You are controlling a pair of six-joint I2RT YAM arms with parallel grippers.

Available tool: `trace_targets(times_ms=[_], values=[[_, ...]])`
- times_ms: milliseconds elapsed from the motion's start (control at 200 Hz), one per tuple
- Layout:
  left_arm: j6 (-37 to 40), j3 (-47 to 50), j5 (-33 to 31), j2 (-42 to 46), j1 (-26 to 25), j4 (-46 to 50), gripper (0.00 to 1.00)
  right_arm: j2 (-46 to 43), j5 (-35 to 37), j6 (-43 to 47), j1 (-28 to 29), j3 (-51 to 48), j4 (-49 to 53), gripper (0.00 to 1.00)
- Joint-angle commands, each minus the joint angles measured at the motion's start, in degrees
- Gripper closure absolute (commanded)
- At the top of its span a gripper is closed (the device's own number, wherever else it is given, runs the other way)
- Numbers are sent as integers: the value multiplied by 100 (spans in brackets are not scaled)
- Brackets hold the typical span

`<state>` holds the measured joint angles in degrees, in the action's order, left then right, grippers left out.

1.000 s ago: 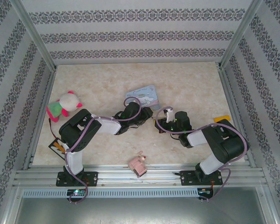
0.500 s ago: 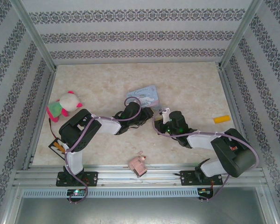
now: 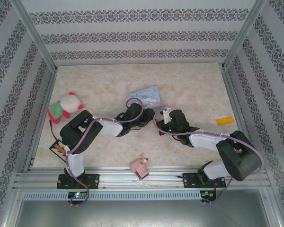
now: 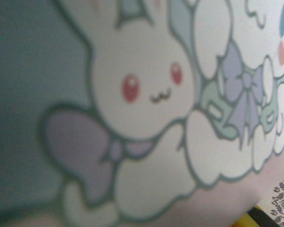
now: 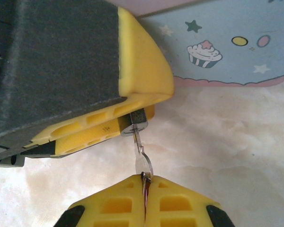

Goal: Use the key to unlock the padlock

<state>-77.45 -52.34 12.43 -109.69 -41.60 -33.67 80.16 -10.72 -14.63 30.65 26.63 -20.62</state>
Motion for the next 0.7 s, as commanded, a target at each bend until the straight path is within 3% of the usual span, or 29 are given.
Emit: trace_targets(times_ms=[0,145,450,695], values=[[-104,-46,480,-154,-93,353,95,-130,-9,177,37,424,-431,98],[-95,-101,537,-171,-93,369,95,-44,-447,292,4,597,-322,97],[-28,-83,521,-44,-93,482,95,-317,-389,356,-468,477,-72,99],[-11,-25,438,44,-94,475,96,-519,-791,479,-578,284,1,99]])
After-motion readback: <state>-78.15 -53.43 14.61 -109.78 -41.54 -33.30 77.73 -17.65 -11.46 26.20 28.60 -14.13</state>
